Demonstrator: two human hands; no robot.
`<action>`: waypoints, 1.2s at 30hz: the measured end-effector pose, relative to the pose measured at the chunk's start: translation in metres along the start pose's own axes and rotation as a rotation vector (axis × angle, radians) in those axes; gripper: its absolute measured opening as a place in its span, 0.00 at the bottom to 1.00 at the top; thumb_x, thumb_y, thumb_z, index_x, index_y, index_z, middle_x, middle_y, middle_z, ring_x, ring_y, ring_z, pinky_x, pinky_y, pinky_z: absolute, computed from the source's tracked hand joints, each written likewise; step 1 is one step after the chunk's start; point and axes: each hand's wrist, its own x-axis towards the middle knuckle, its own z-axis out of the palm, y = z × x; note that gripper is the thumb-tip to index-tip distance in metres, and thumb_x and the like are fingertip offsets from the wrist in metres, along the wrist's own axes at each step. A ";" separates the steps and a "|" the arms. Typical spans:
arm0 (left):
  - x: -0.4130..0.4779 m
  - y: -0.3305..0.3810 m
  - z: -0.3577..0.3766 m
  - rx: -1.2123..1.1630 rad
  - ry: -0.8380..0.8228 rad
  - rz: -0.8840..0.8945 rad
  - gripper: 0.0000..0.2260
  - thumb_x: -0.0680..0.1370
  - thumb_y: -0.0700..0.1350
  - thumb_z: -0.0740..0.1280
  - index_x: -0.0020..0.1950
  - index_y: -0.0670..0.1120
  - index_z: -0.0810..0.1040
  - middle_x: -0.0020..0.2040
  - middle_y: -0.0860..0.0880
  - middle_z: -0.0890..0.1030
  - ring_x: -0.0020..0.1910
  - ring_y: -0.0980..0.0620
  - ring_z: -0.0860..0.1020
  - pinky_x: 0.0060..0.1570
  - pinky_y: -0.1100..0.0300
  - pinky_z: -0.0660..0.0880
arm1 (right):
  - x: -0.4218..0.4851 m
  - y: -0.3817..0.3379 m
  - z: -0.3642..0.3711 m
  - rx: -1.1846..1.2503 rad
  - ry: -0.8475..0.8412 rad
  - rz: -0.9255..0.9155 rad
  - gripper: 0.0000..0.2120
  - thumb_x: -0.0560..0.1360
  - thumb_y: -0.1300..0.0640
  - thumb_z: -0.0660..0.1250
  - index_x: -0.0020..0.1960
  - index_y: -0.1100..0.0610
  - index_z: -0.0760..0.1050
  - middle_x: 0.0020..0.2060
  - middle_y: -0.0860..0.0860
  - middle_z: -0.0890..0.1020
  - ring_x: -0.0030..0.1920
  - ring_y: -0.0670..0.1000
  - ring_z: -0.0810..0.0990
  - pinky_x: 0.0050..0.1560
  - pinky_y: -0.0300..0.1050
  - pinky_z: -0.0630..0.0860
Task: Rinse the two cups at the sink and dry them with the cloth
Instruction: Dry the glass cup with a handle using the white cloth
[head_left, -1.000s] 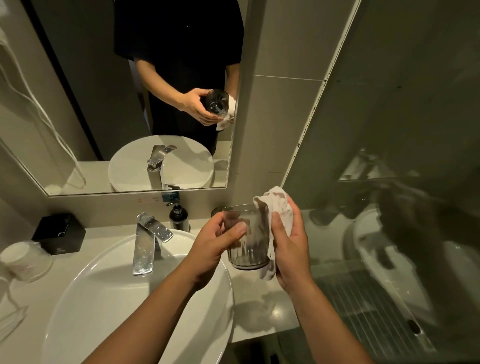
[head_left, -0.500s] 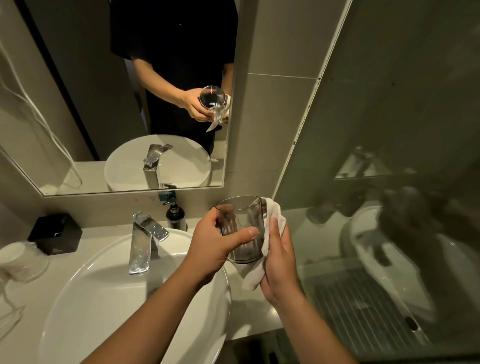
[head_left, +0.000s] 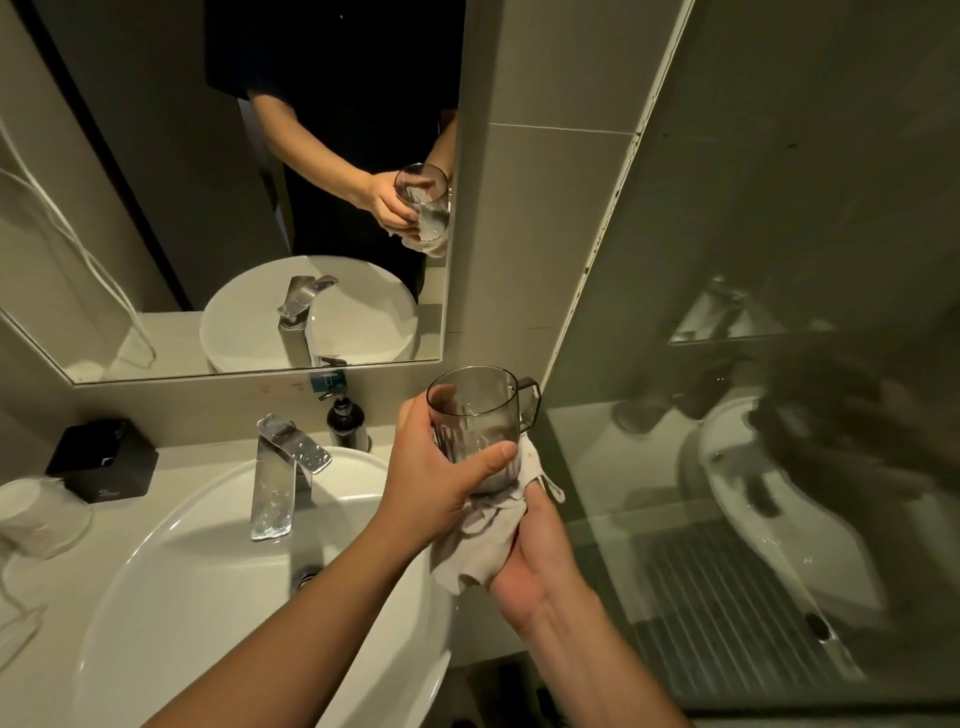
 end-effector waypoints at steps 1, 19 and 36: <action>0.001 -0.004 0.001 0.007 -0.007 -0.005 0.37 0.65 0.54 0.82 0.70 0.50 0.72 0.62 0.53 0.74 0.59 0.72 0.72 0.54 0.80 0.67 | 0.001 0.001 -0.006 -0.022 -0.028 0.015 0.25 0.83 0.41 0.60 0.67 0.59 0.79 0.61 0.63 0.84 0.63 0.64 0.82 0.70 0.64 0.74; -0.001 -0.108 0.015 0.124 -0.245 -0.166 0.42 0.63 0.43 0.85 0.73 0.55 0.70 0.66 0.55 0.75 0.65 0.63 0.75 0.65 0.69 0.72 | 0.107 0.008 -0.158 -1.768 0.036 -0.191 0.33 0.79 0.45 0.68 0.80 0.38 0.59 0.82 0.42 0.59 0.82 0.51 0.57 0.80 0.58 0.57; 0.096 -0.100 0.034 0.338 -0.460 0.075 0.43 0.62 0.58 0.81 0.74 0.57 0.67 0.66 0.53 0.69 0.67 0.58 0.70 0.70 0.63 0.67 | 0.113 -0.130 -0.008 -1.897 -0.182 -0.509 0.38 0.64 0.51 0.83 0.70 0.47 0.71 0.54 0.38 0.78 0.57 0.47 0.79 0.61 0.48 0.77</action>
